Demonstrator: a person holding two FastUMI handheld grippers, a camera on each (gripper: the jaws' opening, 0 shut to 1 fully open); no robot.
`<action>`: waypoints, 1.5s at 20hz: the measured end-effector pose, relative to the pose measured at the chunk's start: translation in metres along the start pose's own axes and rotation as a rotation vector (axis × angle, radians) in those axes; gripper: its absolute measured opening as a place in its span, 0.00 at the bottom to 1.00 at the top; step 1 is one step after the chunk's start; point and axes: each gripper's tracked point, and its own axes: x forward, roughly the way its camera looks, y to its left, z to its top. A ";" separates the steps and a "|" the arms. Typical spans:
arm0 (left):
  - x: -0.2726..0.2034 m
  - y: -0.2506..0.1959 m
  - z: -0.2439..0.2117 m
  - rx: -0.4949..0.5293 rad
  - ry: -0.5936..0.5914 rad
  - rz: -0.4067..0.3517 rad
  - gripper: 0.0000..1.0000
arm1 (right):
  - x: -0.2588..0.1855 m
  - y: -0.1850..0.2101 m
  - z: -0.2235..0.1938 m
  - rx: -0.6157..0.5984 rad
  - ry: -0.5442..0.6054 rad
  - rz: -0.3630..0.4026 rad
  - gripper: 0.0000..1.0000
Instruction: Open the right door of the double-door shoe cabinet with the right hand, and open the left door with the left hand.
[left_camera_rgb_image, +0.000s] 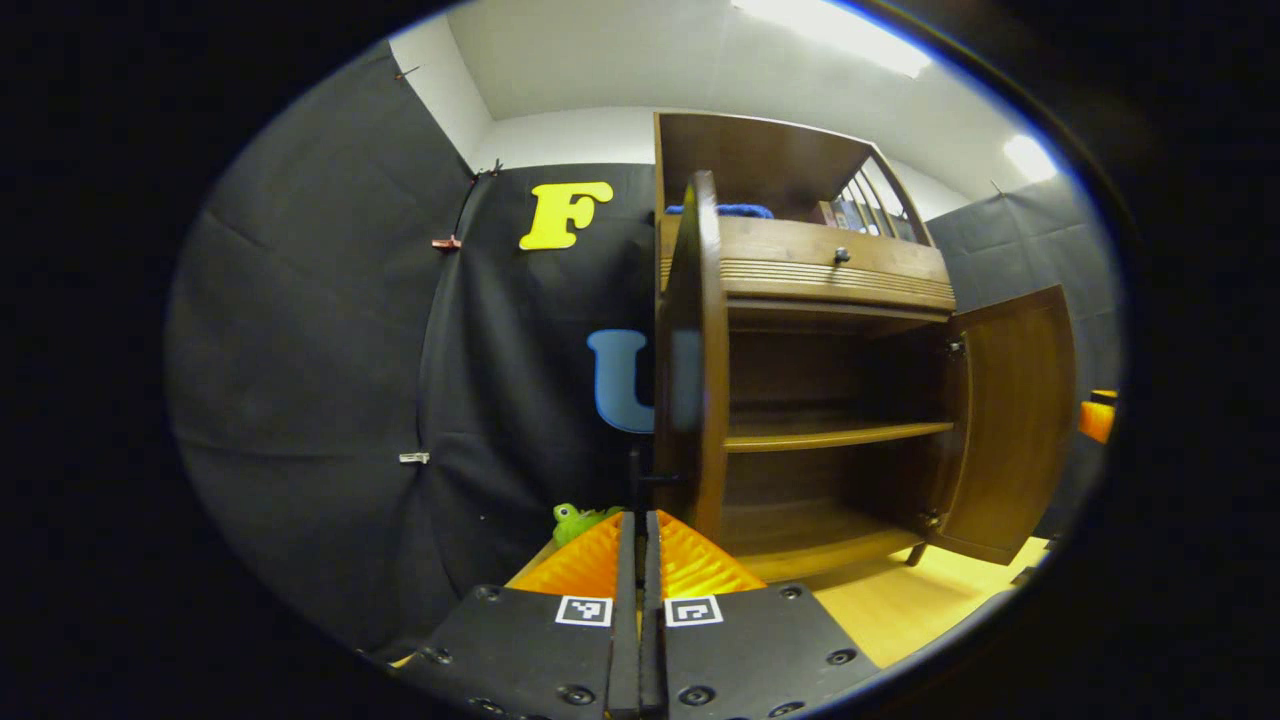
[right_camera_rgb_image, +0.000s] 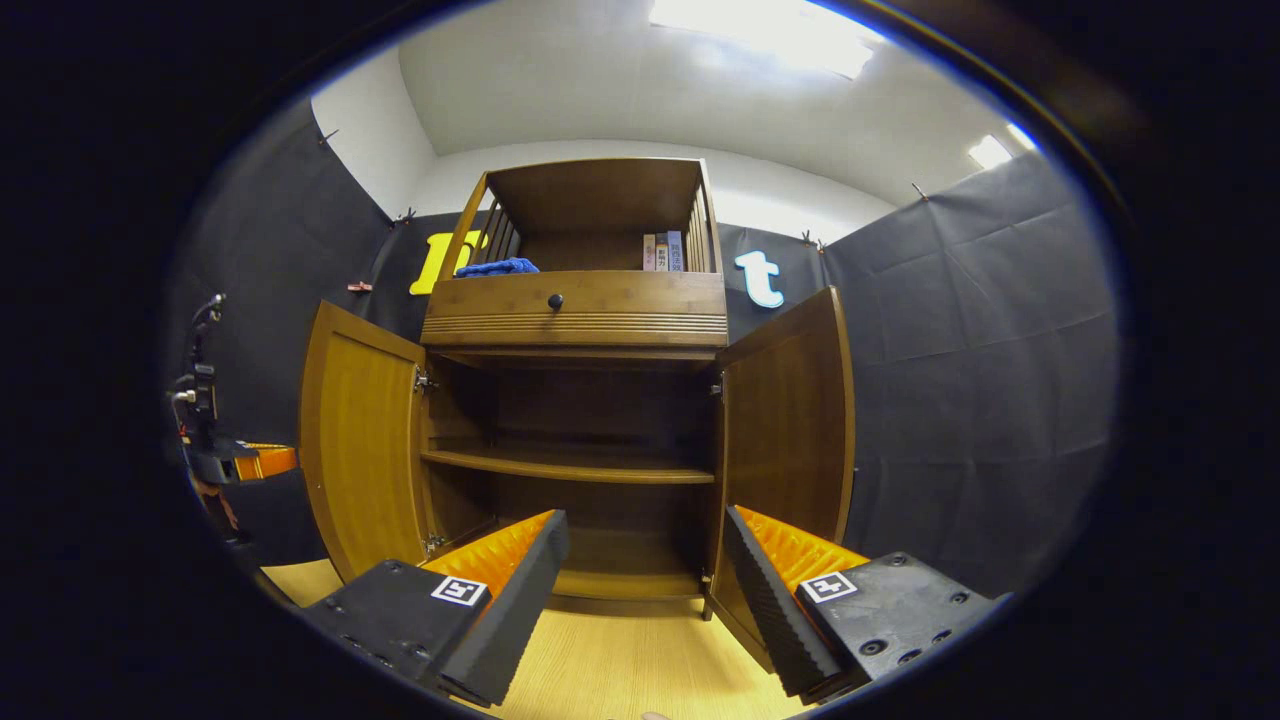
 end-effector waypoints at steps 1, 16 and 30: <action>-0.005 -0.013 0.008 -0.008 -0.004 -0.023 0.05 | 0.003 0.002 0.000 0.001 0.003 0.006 0.98; -0.018 -0.147 0.046 -0.013 -0.075 -0.202 0.97 | 0.027 0.015 -0.004 0.002 0.009 0.110 0.98; -0.008 -0.156 0.046 -0.021 -0.071 -0.239 0.97 | 0.036 0.012 -0.008 0.013 0.017 0.103 0.98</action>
